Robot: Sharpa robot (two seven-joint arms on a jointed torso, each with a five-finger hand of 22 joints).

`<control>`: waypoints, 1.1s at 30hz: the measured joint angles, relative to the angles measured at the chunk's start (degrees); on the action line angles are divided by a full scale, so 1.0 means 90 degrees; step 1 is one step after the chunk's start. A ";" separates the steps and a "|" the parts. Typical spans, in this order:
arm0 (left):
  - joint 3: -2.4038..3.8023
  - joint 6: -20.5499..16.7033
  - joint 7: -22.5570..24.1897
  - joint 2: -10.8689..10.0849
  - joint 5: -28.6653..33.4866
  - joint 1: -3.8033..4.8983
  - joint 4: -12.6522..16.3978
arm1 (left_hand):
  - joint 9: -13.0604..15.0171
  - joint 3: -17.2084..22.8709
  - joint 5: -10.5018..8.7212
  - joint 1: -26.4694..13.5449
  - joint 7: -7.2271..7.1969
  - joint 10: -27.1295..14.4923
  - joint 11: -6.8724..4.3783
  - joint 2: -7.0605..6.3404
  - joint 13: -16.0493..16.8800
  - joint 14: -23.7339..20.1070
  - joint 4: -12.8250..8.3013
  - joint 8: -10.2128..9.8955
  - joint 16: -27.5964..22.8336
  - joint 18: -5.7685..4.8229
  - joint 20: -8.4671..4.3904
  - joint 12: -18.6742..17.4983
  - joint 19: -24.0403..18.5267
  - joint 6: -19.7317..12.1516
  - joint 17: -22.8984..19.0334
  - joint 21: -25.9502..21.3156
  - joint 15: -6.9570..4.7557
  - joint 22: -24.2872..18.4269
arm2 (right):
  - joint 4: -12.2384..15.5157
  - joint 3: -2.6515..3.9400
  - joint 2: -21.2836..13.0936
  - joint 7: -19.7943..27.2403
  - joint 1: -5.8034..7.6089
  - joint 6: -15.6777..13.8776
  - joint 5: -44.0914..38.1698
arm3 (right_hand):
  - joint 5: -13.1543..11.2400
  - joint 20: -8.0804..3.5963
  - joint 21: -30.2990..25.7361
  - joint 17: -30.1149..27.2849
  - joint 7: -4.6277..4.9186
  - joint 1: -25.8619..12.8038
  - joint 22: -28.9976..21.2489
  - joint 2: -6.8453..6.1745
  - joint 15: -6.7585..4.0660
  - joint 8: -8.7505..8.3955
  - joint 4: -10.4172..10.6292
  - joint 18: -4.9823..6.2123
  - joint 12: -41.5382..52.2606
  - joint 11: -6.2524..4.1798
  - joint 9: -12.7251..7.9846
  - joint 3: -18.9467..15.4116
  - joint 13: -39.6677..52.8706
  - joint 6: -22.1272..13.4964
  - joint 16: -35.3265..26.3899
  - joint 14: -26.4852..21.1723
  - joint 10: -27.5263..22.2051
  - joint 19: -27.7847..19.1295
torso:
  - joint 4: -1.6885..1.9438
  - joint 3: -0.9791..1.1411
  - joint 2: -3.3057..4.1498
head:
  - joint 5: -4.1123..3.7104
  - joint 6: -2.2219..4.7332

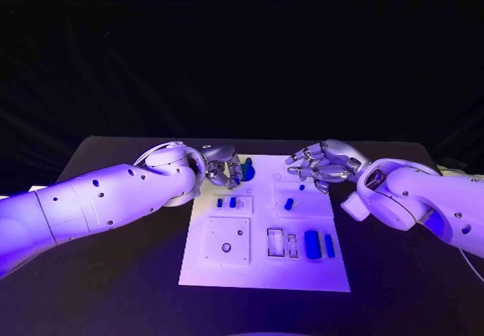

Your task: Assemble the parts on the task board

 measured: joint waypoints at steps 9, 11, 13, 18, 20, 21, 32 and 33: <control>0.0000 0.0163 -0.0030 -0.0078 0.0060 0.0001 -0.0014 | 0.0000 0.0036 0.0000 -0.0074 -0.0023 0.0023 -0.0023 -0.0074 0.0001 0.0000 0.0000 0.0000 0.0000 0.0001 0.0000 -0.0024 0.0000 0.0023 -0.0006 0.0000 0.0000 0.0000 | -0.0008 0.0000 0.0018 0.0000 -0.0003 0.0006 0.0004 | 0.0025 0.0000 0.0000 -0.0001 0.0000 0.0000 -0.0001 0.0000 0.0000 0.0000 0.0018 0.0000 0.0000 0.0000 -0.0001 0.0018 -0.0005 0.0000 0.0000 0.0000 0.0000 0.0000 | -0.0002 -0.0002 0.0005 | 0.0017 -0.0020; 0.0000 0.0202 -0.0031 -0.0107 0.0067 0.0001 -0.0013 | 0.0000 0.0036 0.0000 -0.0077 -0.0023 0.0022 -0.0023 -0.0071 0.0001 0.0000 0.0000 0.0000 0.0000 0.0001 0.0000 -0.0028 0.0000 0.0023 -0.0011 0.0000 0.0000 0.0000 | -0.0010 0.0000 0.0020 0.0000 -0.0004 0.0007 0.0004 | 0.0024 0.0000 0.0000 -0.0001 -0.0001 0.0000 -0.0001 0.0000 0.0000 0.0000 0.0018 0.0000 0.0000 0.0000 -0.0001 0.0018 -0.0005 0.0000 0.0000 0.0000 0.0000 0.0000 | -0.0003 -0.0002 0.0006 | 0.0020 -0.0021; 0.0000 0.0230 -0.0031 -0.0130 0.0071 0.0001 -0.0012 | 0.0000 0.0036 0.0000 -0.0094 -0.0023 0.0022 -0.0023 -0.0055 0.0001 0.0000 0.0000 0.0000 0.0000 0.0003 0.0000 -0.0030 0.0000 0.0023 -0.0011 0.0000 0.0000 -0.0001 | -0.0011 0.0000 0.0022 0.0000 -0.0004 0.0008 0.0004 | 0.0024 0.0000 0.0000 -0.0001 0.0000 0.0000 -0.0001 0.0000 0.0000 0.0000 0.0018 0.0000 0.0000 0.0000 -0.0001 0.0018 -0.0005 0.0001 0.0000 0.0000 0.0000 0.0000 | -0.0002 -0.0002 0.0006 | 0.0020 -0.0026; 0.0000 0.0284 -0.0032 -0.0156 0.0080 0.0000 -0.0036 | -0.0001 0.0036 0.0000 -0.0101 -0.0023 0.0068 -0.0023 -0.0047 0.0001 0.0000 0.0000 -0.0001 0.0000 0.0008 0.0000 -0.0030 0.0000 0.0023 -0.0010 0.0000 0.0000 -0.0001 | -0.0012 0.0000 0.0037 -0.0001 -0.0006 0.0011 0.0005 | 0.0024 0.0000 0.0000 -0.0001 -0.0001 0.0000 -0.0001 0.0000 0.0000 0.0000 0.0018 0.0000 0.0000 0.0000 -0.0001 0.0018 -0.0005 0.0001 0.0000 0.0000 0.0000 0.0000 | -0.0003 0.0002 0.0006 | 0.0018 -0.0033; 0.0000 0.0300 -0.0032 -0.0156 0.0083 -0.0001 -0.0062 | -0.0002 0.0036 0.0000 -0.0101 -0.0023 0.0069 -0.0023 -0.0047 0.0001 0.0000 0.0000 -0.0001 0.0000 0.0009 0.0000 -0.0030 0.0000 0.0023 -0.0010 0.0000 0.0000 -0.0001 | -0.0012 0.0000 0.0041 -0.0001 -0.0006 0.0012 0.0005 | 0.0024 0.0000 0.0000 -0.0001 -0.0001 0.0000 -0.0001 0.0000 0.0000 0.0000 0.0018 0.0000 0.0000 0.0000 -0.0001 0.0018 -0.0005 0.0001 0.0000 0.0000 0.0000 0.0000 | -0.0003 0.0001 0.0006 | 0.0018 -0.0034; 0.0000 0.0306 -0.0032 -0.0156 0.0085 -0.0001 -0.0072 | -0.0003 0.0036 0.0000 -0.0101 -0.0023 0.0068 -0.0023 -0.0047 0.0001 0.0000 0.0000 -0.0001 0.0000 0.0009 0.0000 -0.0030 0.0000 0.0023 -0.0010 0.0000 0.0000 -0.0001 | -0.0012 0.0000 0.0043 -0.0001 -0.0007 0.0013 0.0005 | 0.0024 0.0000 0.0000 -0.0002 -0.0001 0.0000 -0.0001 0.0000 0.0000 0.0000 0.0018 0.0000 0.0000 0.0000 -0.0002 0.0018 -0.0005 0.0001 0.0000 0.0000 0.0000 0.0000 | -0.0005 0.0003 0.0005 | 0.0018 -0.0034; 0.0004 0.0355 -0.0027 -0.0150 0.0097 0.0000 -0.0105 | -0.0004 0.0053 0.0000 -0.0127 -0.0023 0.0068 -0.0023 -0.0074 0.0001 0.0000 -0.0018 -0.0017 0.0000 0.0012 0.0000 -0.0030 0.0000 0.0068 -0.0010 0.0000 0.0000 -0.0002 | -0.0012 0.0000 0.0040 -0.0001 -0.0008 0.0017 0.0006 | 0.0024 0.0000 0.0000 -0.0002 -0.0001 0.0000 -0.0002 0.0000 0.0000 0.0000 0.0018 0.0000 0.0000 0.0000 -0.0003 0.0018 -0.0005 0.0001 0.0000 0.0000 0.0000 0.0000 | -0.0004 0.0004 0.0005 | 0.0005 -0.0042; 0.0004 0.0361 -0.0027 -0.0150 0.0099 0.0000 -0.0105 | -0.0004 0.0053 0.0000 -0.0127 -0.0023 0.0068 -0.0023 -0.0074 0.0001 0.0000 -0.0018 -0.0017 0.0000 0.0012 0.0000 -0.0030 0.0000 0.0068 -0.0010 0.0000 0.0000 -0.0002 | -0.0012 0.0000 0.0040 -0.0001 -0.0008 0.0018 0.0006 | 0.0024 0.0000 0.0000 -0.0002 -0.0001 0.0000 -0.0002 0.0000 0.0000 0.0001 0.0018 0.0000 0.0000 0.0000 -0.0002 0.0018 -0.0005 0.0001 0.0000 0.0000 0.0000 0.0000 | -0.0003 0.0004 0.0005 | 0.0004 -0.0042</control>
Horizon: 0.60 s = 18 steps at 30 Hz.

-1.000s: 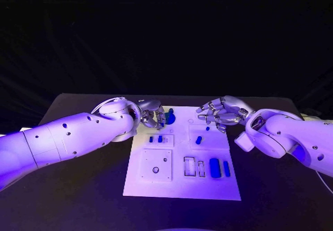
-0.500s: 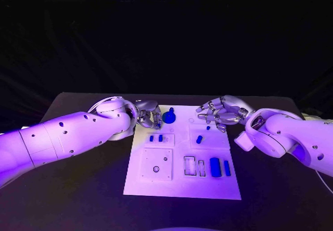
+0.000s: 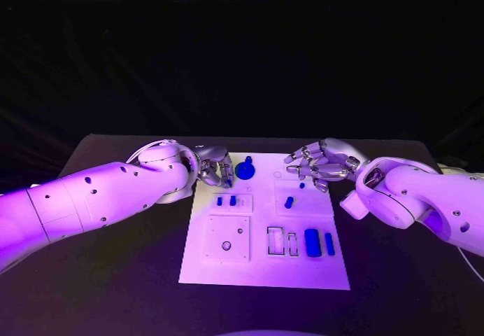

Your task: Assemble the parts on the task board

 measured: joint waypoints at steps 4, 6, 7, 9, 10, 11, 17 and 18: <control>0.0000 0.0022 0.0000 0.0001 0.0007 -0.0002 0.0001 | 0.0000 0.0000 0.0000 0.0000 0.0000 0.0022 -0.0022 0.0000 0.0000 0.0000 0.0000 0.0000 0.0000 0.0000 0.0000 0.0000 0.0000 0.0000 0.0000 0.0000 0.0000 0.0000 | 0.0000 0.0000 0.0000 0.0000 0.0000 0.0001 0.0000 | 0.0000 0.0000 0.0000 0.0000 0.0000 0.0000 0.0000 0.0000 0.0000 0.0024 0.0000 0.0000 0.0000 0.0000 0.0000 0.0000 -0.0006 0.0000 0.0000 0.0000 0.0000 0.0000 | 0.0001 -0.0001 0.0000 | -0.0003 -0.0006; 0.0001 0.0034 0.0000 0.0000 0.0013 -0.0002 0.0006 | 0.0000 0.0000 0.0000 0.0000 0.0000 0.0022 -0.0022 0.0000 0.0000 0.0000 0.0000 0.0000 0.0000 0.0000 0.0000 0.0000 0.0000 0.0000 0.0000 0.0000 0.0000 0.0000 | 0.0000 0.0000 0.0000 0.0000 0.0000 0.0002 0.0000 | 0.0000 0.0000 0.0000 0.0000 0.0000 0.0000 0.0000 0.0000 0.0000 0.0025 0.0000 0.0000 0.0000 0.0000 -0.0001 0.0000 -0.0006 0.0000 0.0000 0.0000 0.0000 0.0000 | 0.0001 0.0000 0.0000 | 0.0001 -0.0007; 0.0002 0.0040 0.0000 0.0000 0.0018 -0.0002 0.0009 | 0.0000 0.0000 0.0000 0.0000 0.0000 0.0022 -0.0022 0.0000 0.0000 0.0000 0.0000 0.0000 0.0000 0.0000 0.0000 0.0000 0.0000 0.0000 0.0000 0.0000 0.0000 0.0000 | -0.0003 0.0000 0.0001 0.0000 -0.0001 0.0003 0.0000 | 0.0000 0.0000 0.0000 0.0000 0.0000 0.0000 0.0000 0.0000 0.0000 0.0024 0.0000 0.0000 0.0000 0.0000 -0.0001 0.0000 -0.0006 0.0000 0.0000 0.0000 0.0000 0.0000 | 0.0001 0.0000 0.0000 | 0.0005 -0.0008; 0.0003 0.0055 0.0000 0.0000 0.0030 -0.0002 0.0018 | 0.0000 0.0000 0.0000 0.0000 0.0000 0.0022 -0.0022 0.0000 0.0000 0.0000 0.0000 0.0000 0.0000 0.0000 0.0000 0.0000 0.0000 0.0000 0.0004 0.0019 0.0000 0.0000 | -0.0014 0.0000 0.0004 0.0000 -0.0001 0.0004 0.0001 | 0.0000 0.0000 0.0000 0.0000 0.0000 0.0000 0.0000 0.0000 0.0000 0.0024 0.0000 0.0000 0.0000 0.0000 -0.0001 0.0000 -0.0006 0.0000 0.0000 0.0000 0.0000 0.0000 | 0.0001 0.0000 -0.0001 | 0.0012 -0.0007; 0.0003 0.0062 0.0000 0.0000 0.0035 -0.0002 0.0023 | 0.0000 0.0000 0.0000 0.0000 0.0000 0.0022 -0.0022 0.0000 0.0000 0.0000 0.0000 0.0000 0.0000 0.0000 0.0000 0.0000 0.0000 0.0000 0.0007 0.0025 0.0000 0.0000 | -0.0020 0.0000 0.0005 0.0000 -0.0002 0.0004 0.0001 | 0.0000 0.0000 0.0000 0.0000 0.0000 0.0000 0.0000 0.0000 0.0000 0.0024 0.0000 0.0000 0.0000 0.0000 -0.0001 0.0000 -0.0006 0.0000 0.0000 0.0000 0.0000 0.0000 | 0.0001 0.0000 -0.0001 | 0.0017 -0.0007; 0.0003 0.0067 0.0000 0.0000 0.0041 -0.0002 0.0029 | 0.0000 0.0000 0.0000 0.0000 0.0000 0.0022 -0.0022 0.0000 0.0000 0.0000 0.0000 0.0000 0.0000 0.0000 0.0000 0.0000 0.0000 0.0000 0.0009 0.0025 0.0000 0.0000 | -0.0025 0.0000 0.0006 0.0001 -0.0002 0.0004 0.0001 | 0.0000 0.0000 0.0000 0.0000 0.0000 0.0000 0.0000 0.0000 0.0000 0.0024 0.0000 0.0000 0.0000 0.0000 -0.0001 0.0000 -0.0006 0.0000 0.0000 0.0000 0.0000 0.0000 | 0.0001 -0.0001 0.0000 | 0.0021 -0.0006; 0.0000 0.0123 -0.0008 -0.0005 0.0067 -0.0008 0.0063 | -0.0001 0.0000 0.0000 0.0000 0.0000 0.0022 -0.0022 0.0000 0.0000 0.0000 0.0000 0.0000 0.0000 0.0000 0.0000 0.0000 0.0000 -0.0001 0.0010 0.0025 0.0000 -0.0001 | -0.0040 0.0000 0.0009 0.0002 -0.0004 0.0006 0.0001 | 0.0000 0.0000 0.0000 -0.0001 -0.0001 0.0000 0.0000 0.0000 0.0000 0.0024 0.0000 0.0000 0.0000 0.0000 -0.0001 0.0000 -0.0006 0.0000 0.0000 0.0000 0.0000 0.0000 | 0.0004 -0.0001 -0.0001 | 0.0032 -0.0009; 0.0000 0.0129 -0.0011 -0.0007 0.0069 -0.0008 0.0066 | -0.0001 0.0000 0.0000 0.0000 0.0000 0.0022 -0.0022 0.0000 -0.0001 0.0000 0.0000 0.0000 0.0000 0.0001 0.0000 0.0000 0.0000 -0.0001 0.0010 0.0025 0.0000 -0.0001 | -0.0040 0.0000 0.0009 0.0003 -0.0004 0.0006 0.0002 | 0.0000 0.0000 0.0000 -0.0001 -0.0001 0.0000 0.0000 0.0000 0.0000 0.0024 0.0000 0.0000 0.0000 0.0000 -0.0001 0.0000 -0.0006 0.0001 0.0000 0.0000 0.0000 0.0000 | 0.0004 -0.0001 -0.0001 | 0.0032 -0.0010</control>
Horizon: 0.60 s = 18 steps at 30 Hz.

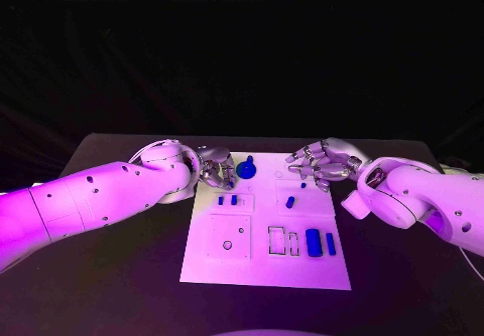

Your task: Assemble the parts on the task board

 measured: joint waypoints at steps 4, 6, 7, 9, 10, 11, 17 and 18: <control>0.0000 0.0029 -0.0019 -0.0002 0.0009 0.0000 0.0003 | -0.0001 0.0018 0.0000 0.0000 -0.0003 0.0000 0.0000 0.0000 0.0000 0.0000 0.0018 -0.0001 0.0000 0.0000 0.0000 -0.0027 0.0000 0.0002 0.0000 0.0000 0.0000 0.0000 | 0.0000 0.0000 -0.0001 0.0001 0.0000 0.0000 0.0000 | 0.0000 0.0000 0.0000 0.0000 0.0000 0.0000 0.0000 0.0000 0.0000 0.0000 0.0000 0.0000 0.0000 0.0000 0.0000 0.0000 0.0000 0.0000 0.0000 0.0000 0.0000 0.0000 | -0.0001 0.0001 0.0000 | 0.0005 -0.0011; 0.0002 0.0041 -0.0028 -0.0002 0.0013 0.0003 -0.0001 | -0.0002 0.0018 0.0000 0.0000 -0.0023 0.0000 0.0000 0.0000 0.0000 0.0000 0.0018 -0.0002 0.0000 0.0000 0.0000 -0.0027 0.0000 0.0022 -0.0006 0.0000 0.0000 0.0000 | 0.0000 0.0000 -0.0003 0.0001 -0.0001 0.0000 0.0001 | 0.0000 0.0000 0.0000 0.0000 0.0000 0.0000 0.0000 0.0000 0.0000 0.0000 0.0000 0.0000 0.0000 0.0000 0.0000 0.0000 0.0000 0.0000 0.0000 0.0000 0.0000 0.0000 | -0.0001 0.0002 0.0000 | 0.0006 -0.0013; 0.0003 0.0046 -0.0031 -0.0002 0.0016 0.0004 -0.0005 | -0.0003 0.0018 0.0000 0.0000 -0.0023 0.0000 0.0000 0.0000 0.0000 0.0000 0.0018 -0.0003 0.0000 0.0000 0.0000 -0.0027 0.0000 0.0022 -0.0010 0.0000 0.0000 0.0000 | 0.0000 0.0000 -0.0004 0.0001 -0.0001 0.0000 0.0001 | 0.0000 0.0000 0.0000 0.0000 0.0000 0.0000 0.0000 0.0000 0.0000 0.0000 0.0000 0.0000 0.0000 0.0000 0.0000 0.0000 0.0000 0.0000 0.0000 0.0000 0.0000 0.0000 | -0.0002 0.0002 0.0000 | 0.0006 -0.0014; 0.0005 0.0058 -0.0036 -0.0001 0.0023 0.0005 -0.0014 | -0.0004 0.0018 0.0000 0.0000 -0.0023 0.0000 0.0000 0.0000 0.0001 0.0000 0.0018 -0.0013 0.0000 0.0000 0.0000 -0.0027 0.0000 0.0022 -0.0019 0.0000 0.0000 0.0000 | 0.0000 0.0000 -0.0005 0.0001 -0.0001 0.0000 0.0001 | 0.0000 0.0000 0.0000 0.0000 0.0000 0.0000 -0.0001 0.0000 0.0000 0.0000 0.0000 0.0000 0.0000 0.0000 0.0000 0.0000 0.0000 0.0000 0.0000 0.0000 0.0000 0.0000 | -0.0003 0.0002 0.0000 | 0.0007 -0.0015; 0.0007 0.0065 -0.0038 0.0000 0.0028 0.0006 -0.0022 | -0.0004 0.0018 0.0000 0.0000 -0.0023 0.0000 0.0000 0.0000 0.0001 0.0000 0.0018 -0.0013 0.0000 0.0000 0.0000 -0.0027 0.0000 0.0023 -0.0019 0.0000 0.0000 0.0000 | 0.0000 0.0000 -0.0005 0.0001 -0.0001 0.0000 0.0001 | 0.0000 0.0000 0.0000 0.0000 0.0000 0.0000 0.0000 0.0000 0.0000 0.0000 0.0000 0.0000 0.0000 0.0000 -0.0001 0.0000 0.0000 0.0000 0.0000 0.0000 0.0000 0.0000 | -0.0003 0.0002 0.0000 | 0.0007 -0.0015; 0.0007 0.0070 -0.0039 0.0001 0.0032 0.0006 -0.0028 | -0.0004 0.0018 0.0000 0.0000 -0.0024 0.0000 0.0000 0.0000 0.0001 0.0000 0.0018 -0.0013 0.0000 0.0000 0.0000 -0.0027 0.0000 0.0022 -0.0019 0.0000 0.0000 -0.0001 | 0.0000 0.0000 -0.0005 0.0001 -0.0001 0.0001 0.0001 | 0.0000 0.0000 0.0000 0.0000 0.0000 0.0000 0.0000 0.0000 0.0000 0.0000 0.0000 0.0000 0.0000 0.0000 -0.0001 0.0000 0.0000 0.0000 0.0000 0.0000 0.0000 0.0000 | -0.0003 0.0002 0.0000 | 0.0007 -0.0015; 0.0010 0.0098 -0.0044 0.0011 0.0051 0.0009 -0.0045 | -0.0004 0.0035 0.0000 0.0000 -0.0024 0.0000 0.0000 0.0000 0.0001 0.0000 0.0002 -0.0025 0.0000 0.0001 0.0000 -0.0027 0.0000 0.0022 -0.0019 0.0000 0.0000 -0.0001 | 0.0006 0.0000 -0.0014 0.0001 -0.0001 0.0002 0.0002 | 0.0000 0.0000 0.0000 0.0000 0.0000 0.0000 -0.0001 0.0000 0.0000 0.0000 0.0000 0.0000 0.0000 0.0000 -0.0001 0.0000 0.0000 0.0000 0.0000 0.0000 0.0000 0.0000 | 0.0000 -0.0002 -0.0001 | 0.0007 -0.0020; 0.0010 0.0100 -0.0045 0.0015 0.0054 0.0009 -0.0049 | -0.0004 0.0035 0.0000 0.0000 -0.0024 0.0000 0.0000 0.0000 0.0001 0.0000 0.0002 -0.0025 0.0000 0.0001 0.0000 -0.0027 0.0000 0.0022 -0.0019 0.0000 0.0000 -0.0001 | 0.0006 0.0000 -0.0016 0.0001 -0.0001 0.0002 0.0002 | 0.0000 0.0000 0.0000 -0.0001 0.0000 0.0000 -0.0001 0.0000 0.0000 0.0000 0.0000 0.0000 0.0001 0.0000 -0.0001 0.0000 0.0000 0.0000 0.0000 0.0000 0.0000 0.0000 | 0.0000 -0.0001 -0.0001 | 0.0007 -0.0023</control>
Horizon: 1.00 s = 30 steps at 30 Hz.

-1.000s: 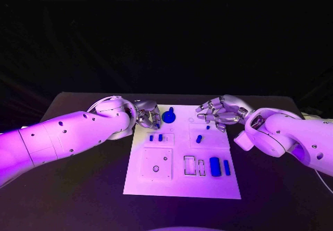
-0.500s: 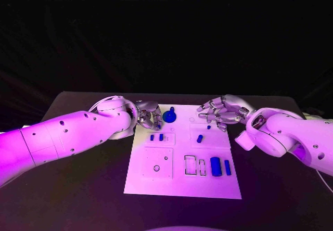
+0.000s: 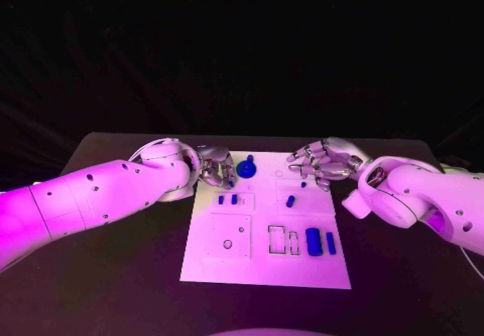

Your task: Assemble the parts on the task board

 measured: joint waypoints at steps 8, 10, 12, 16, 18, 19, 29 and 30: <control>0.0000 0.0028 -0.0025 0.0029 0.0011 0.0000 -0.0023 | 0.0000 0.0017 0.0000 -0.0024 0.0000 0.0000 0.0000 -0.0024 -0.0010 0.0000 -0.0017 -0.0032 0.0000 0.0000 0.0000 -0.0038 0.0000 0.0000 -0.0025 0.0000 0.0000 0.0000 | 0.0007 0.0000 -0.0008 0.0000 0.0000 0.0000 0.0002 | 0.0000 0.0000 0.0000 0.0000 0.0017 0.0000 -0.0006 0.0000 0.0000 0.0000 0.0000 0.0000 0.0023 0.0000 0.0005 0.0000 -0.0007 -0.0017 0.0000 0.0000 0.0000 0.0000 | -0.0001 -0.0004 0.0001 | 0.0000 -0.0001; -0.0002 0.0033 -0.0033 0.0034 0.0013 0.0000 -0.0026 | -0.0006 0.0035 0.0000 -0.0077 0.0000 0.0000 0.0000 -0.0039 -0.0010 0.0000 0.0000 -0.0033 0.0000 0.0000 0.0000 -0.0076 0.0000 0.0000 -0.0025 0.0000 0.0000 0.0000 | 0.0007 0.0000 -0.0009 0.0000 0.0000 0.0000 0.0003 | 0.0014 0.0000 0.0000 0.0000 0.0018 0.0000 -0.0006 0.0000 0.0000 0.0000 0.0000 0.0000 0.0023 0.0000 0.0005 0.0000 -0.0007 -0.0019 0.0000 0.0000 0.0000 0.0000 | -0.0001 -0.0004 0.0001 | 0.0000 -0.0001; -0.0004 0.0039 -0.0043 0.0039 0.0017 0.0000 -0.0032 | -0.0009 0.0035 0.0000 -0.0092 0.0024 0.0000 0.0000 -0.0024 -0.0017 0.0000 0.0000 -0.0060 0.0000 0.0000 0.0000 -0.0076 0.0000 -0.0024 -0.0041 -0.0027 0.0000 0.0000 | 0.0009 0.0000 -0.0009 0.0000 -0.0001 0.0000 0.0004 | 0.0025 0.0000 0.0000 0.0000 0.0019 0.0000 -0.0006 0.0000 0.0000 0.0000 0.0000 0.0000 0.0023 0.0000 0.0005 0.0000 -0.0007 -0.0019 0.0000 0.0000 0.0000 0.0000 | -0.0001 -0.0004 0.0001 | -0.0001 0.0000; -0.0006 0.0056 -0.0060 0.0044 0.0026 -0.0001 -0.0048 | -0.0037 0.0095 0.0000 -0.0120 0.0085 -0.0054 0.0054 -0.0053 -0.0034 0.0000 -0.0006 -0.0131 0.0000 -0.0001 0.0024 -0.0162 -0.0025 -0.0086 -0.0069 -0.0063 0.0000 0.0000 | 0.0013 0.0000 -0.0010 0.0000 -0.0001 0.0000 0.0007 | 0.0025 0.0000 0.0000 0.0000 0.0019 0.0000 -0.0006 0.0000 0.0000 0.0000 0.0018 0.0000 0.0023 0.0000 0.0005 0.0018 -0.0007 -0.0019 0.0000 0.0000 0.0000 0.0000 | 0.0000 -0.0005 0.0001 | -0.0003 -0.0003; -0.0010 0.0065 -0.0070 0.0043 0.0031 -0.0004 -0.0057 | -0.0058 0.0107 0.0000 -0.0133 0.0126 -0.0082 0.0082 -0.0066 -0.0043 0.0000 -0.0019 -0.0187 -0.0018 0.0000 0.0036 -0.0205 -0.0036 -0.0153 -0.0086 -0.0095 0.0000 -0.0001 | 0.0014 0.0000 -0.0010 0.0000 -0.0001 0.0001 0.0008 | 0.0025 0.0000 0.0000 0.0000 0.0019 0.0000 -0.0006 0.0000 0.0000 0.0000 0.0018 0.0000 0.0023 0.0000 0.0005 0.0018 -0.0007 -0.0019 0.0000 0.0000 0.0000 0.0000 | 0.0001 -0.0004 0.0001 | -0.0003 -0.0004; -0.0013 0.0072 -0.0077 0.0043 0.0034 -0.0007 -0.0061 | -0.0076 0.0137 0.0001 -0.0146 0.0134 -0.0092 0.0091 -0.0079 -0.0043 0.0008 -0.0028 -0.0236 -0.0027 0.0000 0.0046 -0.0208 -0.0046 -0.0222 -0.0096 -0.0107 0.0008 -0.0001 | 0.0014 0.0000 -0.0010 0.0000 -0.0001 0.0001 0.0009 | 0.0025 0.0000 0.0000 0.0000 0.0019 0.0000 -0.0006 0.0000 0.0000 0.0000 0.0018 0.0000 0.0023 0.0000 0.0004 0.0018 -0.0007 -0.0019 0.0000 0.0000 0.0000 0.0000 | 0.0000 -0.0005 0.0001 | -0.0003 -0.0004; -0.0019 0.0122 -0.0116 0.0028 0.0091 -0.0012 -0.0083 | -0.0188 0.0229 0.0004 -0.0201 0.0159 -0.0126 0.0124 -0.0133 -0.0059 0.0000 -0.0054 -0.0452 -0.0027 0.0001 0.0091 -0.0285 -0.0092 -0.0548 -0.0140 -0.0148 0.0046 -0.0001 | 0.0015 0.0000 -0.0012 -0.0001 -0.0001 0.0001 0.0021 | 0.0025 0.0000 0.0000 0.0000 0.0019 0.0000 -0.0006 0.0000 0.0000 0.0000 0.0018 0.0000 0.0023 0.0000 0.0004 0.0018 -0.0006 -0.0019 0.0000 0.0000 0.0000 0.0000 | -0.0002 -0.0005 -0.0002 | -0.0004 -0.0001; -0.0019 0.0126 -0.0117 0.0024 0.0104 -0.0012 -0.0086 | -0.0194 0.0229 0.0004 -0.0201 0.0147 -0.0126 0.0124 -0.0133 -0.0059 0.0000 -0.0054 -0.0452 -0.0027 0.0000 0.0091 -0.0284 -0.0092 -0.0561 -0.0140 -0.0148 0.0046 -0.0001 | 0.0018 0.0000 -0.0013 -0.0002 -0.0002 0.0001 0.0025 | 0.0025 0.0000 0.0000 -0.0001 0.0019 0.0000 -0.0012 0.0000 0.0000 0.0000 0.0018 0.0000 0.0023 0.0000 0.0003 0.0018 -0.0009 -0.0019 0.0000 0.0000 0.0000 0.0000 | -0.0002 -0.0004 -0.0002 | -0.0004 -0.0001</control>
